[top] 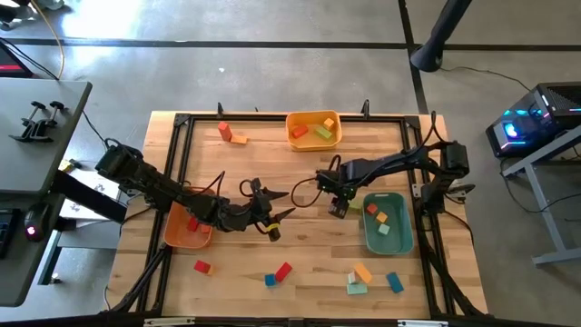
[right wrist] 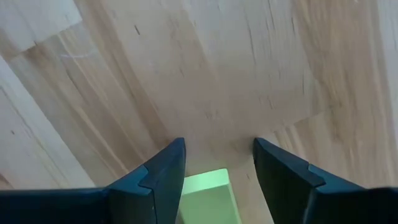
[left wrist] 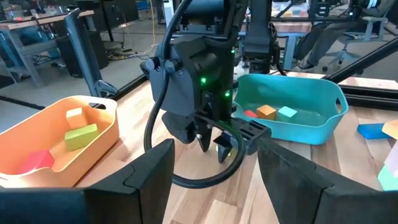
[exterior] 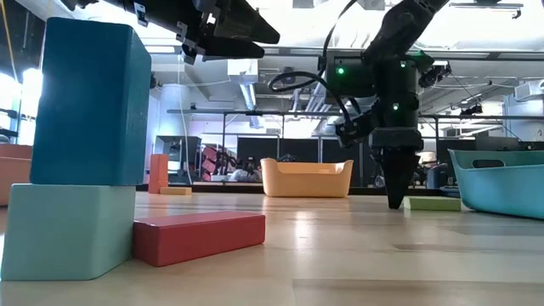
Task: Sort blocks by size
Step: Put the green medium block into the orange bin
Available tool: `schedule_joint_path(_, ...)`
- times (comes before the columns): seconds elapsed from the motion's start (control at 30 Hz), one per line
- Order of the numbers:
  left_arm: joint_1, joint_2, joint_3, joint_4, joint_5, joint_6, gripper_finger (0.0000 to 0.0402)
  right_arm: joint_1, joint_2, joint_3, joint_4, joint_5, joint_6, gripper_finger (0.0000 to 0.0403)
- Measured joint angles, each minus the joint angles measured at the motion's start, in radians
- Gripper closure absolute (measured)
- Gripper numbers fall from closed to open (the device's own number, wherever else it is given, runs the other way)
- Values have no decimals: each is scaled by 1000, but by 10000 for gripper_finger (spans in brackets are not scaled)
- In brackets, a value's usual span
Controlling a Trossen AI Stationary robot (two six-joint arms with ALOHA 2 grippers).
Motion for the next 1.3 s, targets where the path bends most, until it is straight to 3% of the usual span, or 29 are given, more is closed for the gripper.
schedule_joint_path(0.37,0,0,0,-7,-1,-1,186,34,-36,80,-204,23,-122,217)
schedule_joint_path(0.7,-11,0,0,-29,-1,-34,186,49,-36,27,-217,-1,-96,217)
schedule_joint_path(1.17,-10,0,0,-30,-1,-26,186,3,-36,67,-168,-82,-233,216)
schedule_joint_path(1.3,-11,0,0,-38,-1,-26,186,-10,-36,67,-174,-80,-221,197)
